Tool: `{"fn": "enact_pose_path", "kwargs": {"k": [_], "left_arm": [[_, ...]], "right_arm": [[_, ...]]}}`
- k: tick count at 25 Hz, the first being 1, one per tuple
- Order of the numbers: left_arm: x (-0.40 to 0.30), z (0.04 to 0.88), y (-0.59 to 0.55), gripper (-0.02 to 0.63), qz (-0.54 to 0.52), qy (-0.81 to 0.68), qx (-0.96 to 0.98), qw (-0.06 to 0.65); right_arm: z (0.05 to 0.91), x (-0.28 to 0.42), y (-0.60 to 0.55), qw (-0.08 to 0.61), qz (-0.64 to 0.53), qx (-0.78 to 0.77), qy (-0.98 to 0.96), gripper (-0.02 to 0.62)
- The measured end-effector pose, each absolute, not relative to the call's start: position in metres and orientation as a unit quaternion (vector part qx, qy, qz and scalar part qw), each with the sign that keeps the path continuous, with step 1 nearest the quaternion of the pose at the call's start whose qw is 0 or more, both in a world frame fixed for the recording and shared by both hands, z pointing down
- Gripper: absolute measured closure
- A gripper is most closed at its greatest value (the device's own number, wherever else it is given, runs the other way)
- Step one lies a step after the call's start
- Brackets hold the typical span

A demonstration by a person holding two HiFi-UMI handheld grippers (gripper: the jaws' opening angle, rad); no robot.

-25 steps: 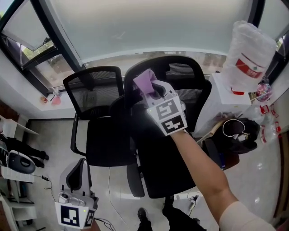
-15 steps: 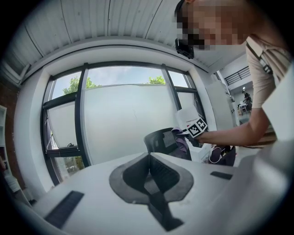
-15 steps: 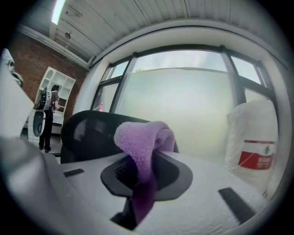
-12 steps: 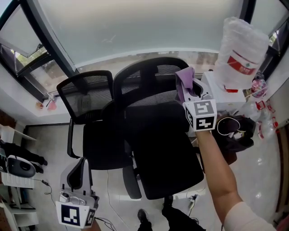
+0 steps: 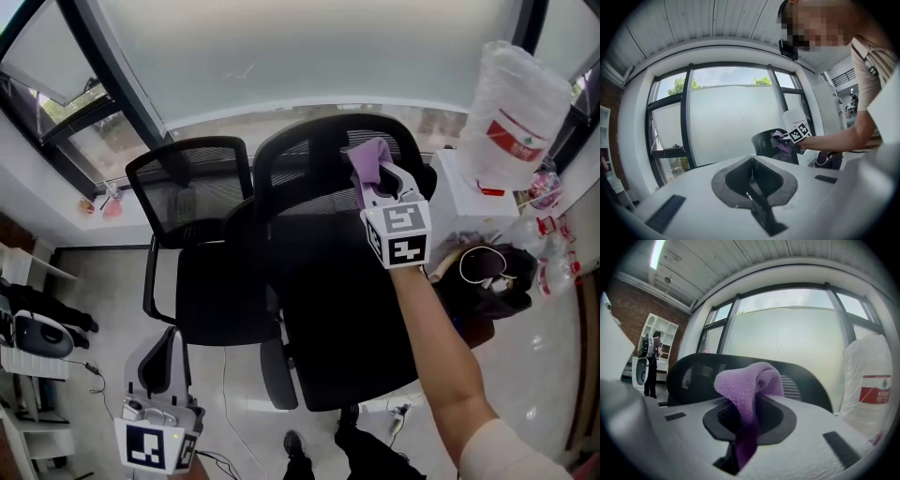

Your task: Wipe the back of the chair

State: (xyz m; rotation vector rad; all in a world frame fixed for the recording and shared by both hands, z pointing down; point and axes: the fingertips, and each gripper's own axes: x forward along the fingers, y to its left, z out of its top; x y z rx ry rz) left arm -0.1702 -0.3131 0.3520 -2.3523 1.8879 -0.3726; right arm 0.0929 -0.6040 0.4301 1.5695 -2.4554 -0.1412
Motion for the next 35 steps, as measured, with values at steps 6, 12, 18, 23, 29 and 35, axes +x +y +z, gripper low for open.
{"fn": "enact_pose_path", "kwargs": {"k": [6, 12, 18, 23, 29, 35], "left_arm": [[-0.187, 0.352, -0.303, 0.598, -0.121, 0.632, -0.764, 0.049], [-0.193, 0.353, -0.300, 0.598, -0.120, 0.635, -0.762, 0.047], [-0.180, 0.357, -0.308, 0.598, -0.124, 0.626, -0.768, 0.046], [-0.166, 0.357, -0.319, 0.598, -0.127, 0.616, -0.775, 0.049], [-0.141, 0.355, -0.334, 0.598, -0.126, 0.600, -0.788, 0.053], [-0.121, 0.359, -0.346, 0.598, -0.124, 0.585, -0.800, 0.056]], "right_arm": [[0.438, -0.044, -0.556, 0.116, -0.061, 0.410, -0.903, 0.545], [0.438, -0.073, -0.531, 0.094, -0.053, 0.393, -0.913, 0.545], [0.442, -0.063, -0.539, 0.106, -0.065, 0.389, -0.913, 0.545], [0.463, -0.003, -0.573, 0.135, -0.054, 0.438, -0.887, 0.543], [0.459, 0.147, -0.598, 0.118, -0.035, 0.562, -0.818, 0.543], [0.453, 0.199, -0.588, 0.079, -0.025, 0.610, -0.788, 0.545]]}}
